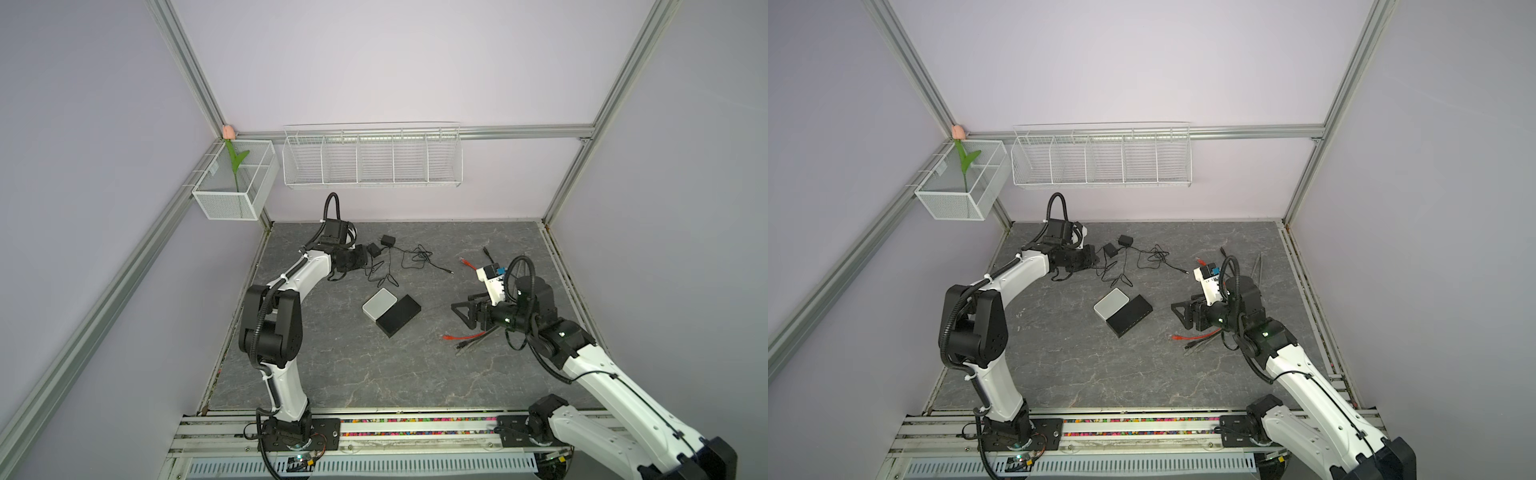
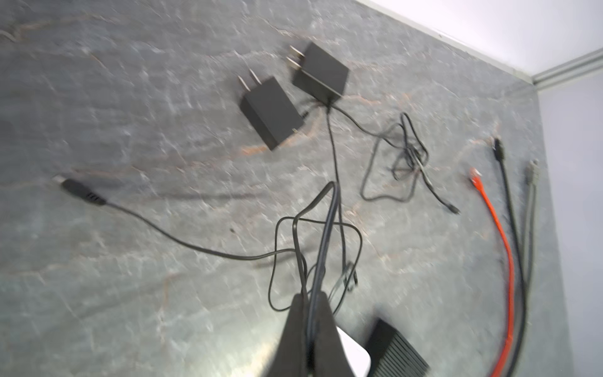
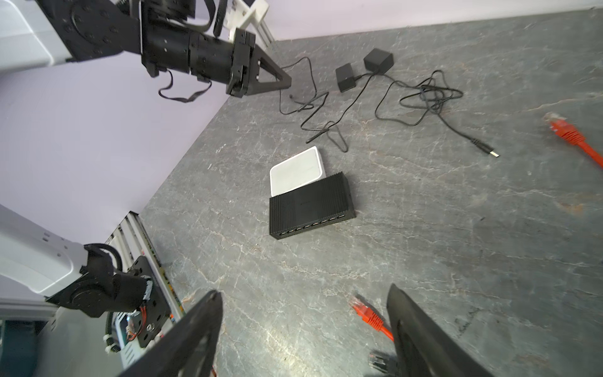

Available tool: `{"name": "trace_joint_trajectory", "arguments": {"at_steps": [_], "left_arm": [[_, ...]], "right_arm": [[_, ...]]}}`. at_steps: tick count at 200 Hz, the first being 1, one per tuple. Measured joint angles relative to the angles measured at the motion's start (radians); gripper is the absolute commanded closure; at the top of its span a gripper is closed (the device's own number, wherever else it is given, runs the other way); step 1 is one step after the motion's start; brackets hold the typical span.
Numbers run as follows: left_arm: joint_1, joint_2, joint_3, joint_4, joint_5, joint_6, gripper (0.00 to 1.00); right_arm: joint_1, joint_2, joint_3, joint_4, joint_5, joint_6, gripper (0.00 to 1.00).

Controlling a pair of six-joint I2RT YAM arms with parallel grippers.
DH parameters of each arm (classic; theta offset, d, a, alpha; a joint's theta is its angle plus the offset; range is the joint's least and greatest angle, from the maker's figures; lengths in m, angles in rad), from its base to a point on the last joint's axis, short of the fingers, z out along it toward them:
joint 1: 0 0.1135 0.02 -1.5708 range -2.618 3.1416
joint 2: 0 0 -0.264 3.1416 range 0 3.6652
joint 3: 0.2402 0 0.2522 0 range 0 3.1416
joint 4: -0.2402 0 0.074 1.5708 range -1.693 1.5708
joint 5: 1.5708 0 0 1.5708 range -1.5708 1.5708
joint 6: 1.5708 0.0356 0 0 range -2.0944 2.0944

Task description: Insert the plug into the switch port

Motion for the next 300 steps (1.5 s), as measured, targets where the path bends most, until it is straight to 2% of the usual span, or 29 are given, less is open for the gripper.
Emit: {"name": "trace_joint_trajectory", "arguments": {"at_steps": [78,114,176,222,300], "left_arm": [[-0.006,-0.209,0.004,-0.080,0.112,-0.080,1.00],[-0.023,-0.261,0.004,-0.080,0.151,-0.116,1.00],[-0.034,-0.332,-0.006,-0.074,0.187,-0.164,1.00],[-0.045,-0.352,-0.034,-0.051,0.224,-0.188,1.00],[-0.058,-0.372,-0.053,-0.036,0.250,-0.211,1.00]], "right_arm": [[0.233,0.206,0.081,0.021,0.137,-0.110,0.09],[0.299,0.277,0.125,0.047,0.188,-0.179,0.06],[0.304,0.363,0.251,0.137,0.192,-0.285,0.06],[0.292,0.472,0.395,0.124,0.180,-0.378,0.07],[0.229,0.720,0.659,0.078,0.024,-0.478,0.11]]}}
